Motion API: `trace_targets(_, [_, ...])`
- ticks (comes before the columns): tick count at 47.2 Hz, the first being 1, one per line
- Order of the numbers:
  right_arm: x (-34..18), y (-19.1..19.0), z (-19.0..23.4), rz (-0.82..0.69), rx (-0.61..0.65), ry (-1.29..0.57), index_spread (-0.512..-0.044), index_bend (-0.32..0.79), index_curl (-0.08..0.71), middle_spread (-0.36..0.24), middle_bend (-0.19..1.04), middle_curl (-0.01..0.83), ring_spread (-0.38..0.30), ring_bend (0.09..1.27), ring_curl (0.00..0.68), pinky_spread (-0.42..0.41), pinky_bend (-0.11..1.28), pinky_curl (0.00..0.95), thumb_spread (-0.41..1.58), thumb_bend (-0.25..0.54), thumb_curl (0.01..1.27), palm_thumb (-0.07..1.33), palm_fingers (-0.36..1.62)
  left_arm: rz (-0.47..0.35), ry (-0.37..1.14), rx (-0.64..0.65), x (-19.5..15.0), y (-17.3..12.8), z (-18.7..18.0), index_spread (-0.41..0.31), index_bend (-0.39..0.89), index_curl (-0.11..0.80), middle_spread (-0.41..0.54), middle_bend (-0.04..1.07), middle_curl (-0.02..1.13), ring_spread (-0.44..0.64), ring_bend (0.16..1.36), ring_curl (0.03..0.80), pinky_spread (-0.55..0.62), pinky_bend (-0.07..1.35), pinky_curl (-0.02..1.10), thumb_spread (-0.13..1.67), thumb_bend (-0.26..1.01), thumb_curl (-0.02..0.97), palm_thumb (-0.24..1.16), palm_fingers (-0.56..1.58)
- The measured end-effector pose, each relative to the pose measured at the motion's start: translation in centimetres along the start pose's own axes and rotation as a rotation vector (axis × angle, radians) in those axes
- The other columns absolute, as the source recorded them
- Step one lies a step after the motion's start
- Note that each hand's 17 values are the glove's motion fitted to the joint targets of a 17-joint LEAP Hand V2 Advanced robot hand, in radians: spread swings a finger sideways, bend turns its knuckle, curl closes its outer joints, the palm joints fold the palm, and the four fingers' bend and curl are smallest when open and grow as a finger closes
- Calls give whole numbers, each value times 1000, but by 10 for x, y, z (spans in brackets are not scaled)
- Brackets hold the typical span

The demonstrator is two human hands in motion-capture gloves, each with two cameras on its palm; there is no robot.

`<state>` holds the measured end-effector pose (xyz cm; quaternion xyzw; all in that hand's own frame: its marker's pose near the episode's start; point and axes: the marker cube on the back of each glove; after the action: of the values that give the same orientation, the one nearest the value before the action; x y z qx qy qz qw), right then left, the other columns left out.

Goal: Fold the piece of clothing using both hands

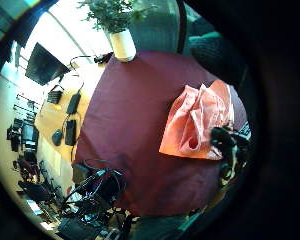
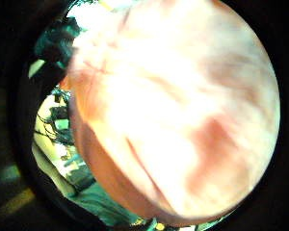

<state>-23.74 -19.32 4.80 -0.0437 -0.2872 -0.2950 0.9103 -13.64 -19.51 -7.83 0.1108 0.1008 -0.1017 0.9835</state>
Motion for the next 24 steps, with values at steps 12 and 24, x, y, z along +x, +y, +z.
trace_targets(12, [32,74,-151,364,-21,1036,-300,133,178,-24,252,411,-2,389,367,146,654,352,1271,-41,403,506,389,86,-226,22,45,15,-1,-106,139,316,-63,156,409,72,562,369,232,411,377,1448,73,355,563,449])
trace_targets(24, [64,110,-233,527,168,978,-341,178,251,-19,191,391,68,270,322,239,563,318,1310,-13,366,479,329,140,-291,36,76,27,10,-97,146,323,-54,169,387,83,595,369,260,420,384,1439,61,367,586,413])
